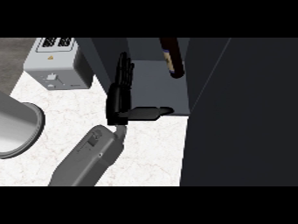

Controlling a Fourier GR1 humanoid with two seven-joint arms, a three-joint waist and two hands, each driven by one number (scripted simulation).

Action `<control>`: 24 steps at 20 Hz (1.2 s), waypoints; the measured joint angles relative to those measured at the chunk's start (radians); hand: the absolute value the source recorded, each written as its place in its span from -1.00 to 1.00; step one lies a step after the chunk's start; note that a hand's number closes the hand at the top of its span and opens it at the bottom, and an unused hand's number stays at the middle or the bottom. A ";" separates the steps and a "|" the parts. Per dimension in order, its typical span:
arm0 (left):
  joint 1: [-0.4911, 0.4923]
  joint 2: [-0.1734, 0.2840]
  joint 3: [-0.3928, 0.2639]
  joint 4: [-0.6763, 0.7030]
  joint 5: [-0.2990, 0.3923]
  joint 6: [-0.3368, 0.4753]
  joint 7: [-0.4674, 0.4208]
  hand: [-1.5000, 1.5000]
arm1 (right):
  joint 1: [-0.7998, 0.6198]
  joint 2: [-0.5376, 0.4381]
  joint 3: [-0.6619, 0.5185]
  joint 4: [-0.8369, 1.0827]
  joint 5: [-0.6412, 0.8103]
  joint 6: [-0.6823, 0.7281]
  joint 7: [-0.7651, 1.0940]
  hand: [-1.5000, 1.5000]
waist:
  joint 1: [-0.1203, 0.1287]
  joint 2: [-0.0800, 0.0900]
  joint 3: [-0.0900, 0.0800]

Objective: Pick up the wine, place it into the cabinet and close the cabinet

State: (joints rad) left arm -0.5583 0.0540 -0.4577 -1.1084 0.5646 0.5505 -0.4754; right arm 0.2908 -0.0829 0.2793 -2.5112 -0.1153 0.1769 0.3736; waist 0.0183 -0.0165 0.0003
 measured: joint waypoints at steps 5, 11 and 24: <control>0.158 0.042 -0.066 -0.215 -0.034 0.037 0.039 -1.00 | -0.002 -0.013 -0.004 -0.002 0.001 0.008 -0.004 -1.00 | -0.007 0.005 0.000; 0.333 0.086 -0.142 -0.451 -0.083 0.084 0.059 -1.00 | -0.015 -0.025 -0.004 -0.002 0.003 0.007 0.012 1.00 | -0.012 0.008 0.000; 0.651 0.256 -0.165 -0.703 -0.100 0.031 -0.025 -1.00 | 0.041 -0.160 0.193 -0.003 -0.008 0.186 0.045 1.00 | -0.011 0.009 -0.002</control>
State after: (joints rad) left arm 0.0923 0.3095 -0.6230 -1.8113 0.4647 0.5815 -0.5000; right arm 0.3321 -0.2424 0.4726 -2.5147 -0.1236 0.3629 0.4182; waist 0.0074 -0.0076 -0.0012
